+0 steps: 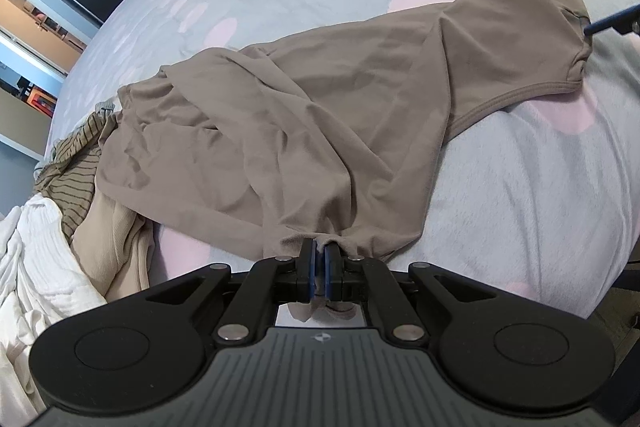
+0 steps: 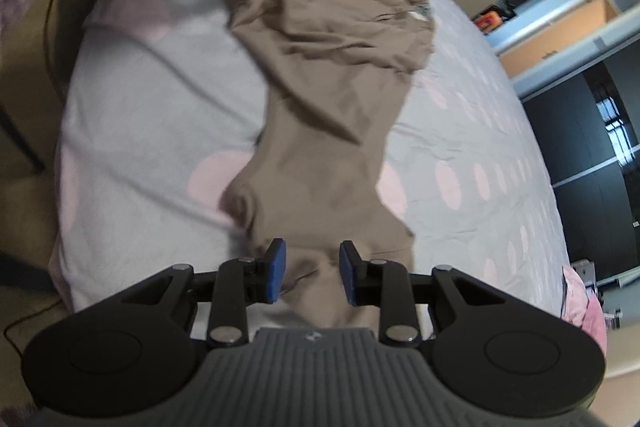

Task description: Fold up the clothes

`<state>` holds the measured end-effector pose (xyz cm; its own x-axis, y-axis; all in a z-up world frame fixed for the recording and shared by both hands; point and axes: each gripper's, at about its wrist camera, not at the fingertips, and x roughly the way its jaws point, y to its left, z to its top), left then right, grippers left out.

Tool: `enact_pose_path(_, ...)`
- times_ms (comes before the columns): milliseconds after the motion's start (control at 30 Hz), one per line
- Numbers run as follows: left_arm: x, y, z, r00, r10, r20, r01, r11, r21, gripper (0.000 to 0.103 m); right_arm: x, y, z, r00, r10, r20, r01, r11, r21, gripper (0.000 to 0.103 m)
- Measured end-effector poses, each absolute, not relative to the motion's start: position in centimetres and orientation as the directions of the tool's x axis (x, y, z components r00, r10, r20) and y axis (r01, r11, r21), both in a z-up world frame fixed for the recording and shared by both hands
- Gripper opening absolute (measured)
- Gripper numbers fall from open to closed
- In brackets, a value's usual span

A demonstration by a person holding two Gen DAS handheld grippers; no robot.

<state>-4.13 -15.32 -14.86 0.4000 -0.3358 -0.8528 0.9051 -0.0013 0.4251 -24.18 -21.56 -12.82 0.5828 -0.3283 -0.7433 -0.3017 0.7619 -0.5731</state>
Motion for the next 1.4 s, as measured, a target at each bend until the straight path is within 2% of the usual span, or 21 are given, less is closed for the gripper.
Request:
enact_pose_path(300,-4.6,-15.1,-15.1,0.405,-0.337,-0.85,0.897,-0.031,0.44,0.002,-24.2,-20.7,-14.4,0.564,-0.34,-0.753,-0.389,0.695,-0.605,0.03)
enact_pose_path(467,-4.8,-15.2,-15.1,0.409,-0.341,-0.847,0.894,-0.037,0.446,0.002,-23.9,-20.7,-15.9,0.541,-0.349,-0.765,-0.437,0.661,-0.61,0.024)
enact_pose_path(600,-5.1,-15.3,-15.0,0.413,-0.351,-0.841,0.888,-0.049,0.457,0.002,-23.1,-21.4,-17.1,0.525,-0.347,-0.777,-0.433,0.678,-0.594,0.018)
enact_pose_path(667,-5.1,-15.3,-14.9,0.415,-0.354,-0.838,0.887,-0.046,0.459,0.002,-22.8,-21.8,-17.1,0.51,-0.336,-0.792,-0.42,0.706,-0.57,0.009)
enact_pose_path(767,-5.0,-15.1,-14.8,0.42,-0.356,-0.834,0.886,-0.036,0.462,0.002,-22.9,-21.7,-16.8,0.509,-0.347,-0.788,-0.407,0.709,-0.575,0.002)
enact_pose_path(1200,-3.7,-14.9,-13.9,0.48,-0.331,-0.813,0.869,0.052,0.492,0.002,-25.4,-23.9,-12.1,0.524,-0.451,-0.722,-0.197,0.761,-0.618,0.0)
enact_pose_path(1400,-1.6,-14.7,-12.8,0.58,-0.296,-0.759,0.814,0.173,0.554,0.002,-26.2,-23.7,-11.5,0.51,-0.416,-0.753,-0.214,0.786,-0.58,0.0)
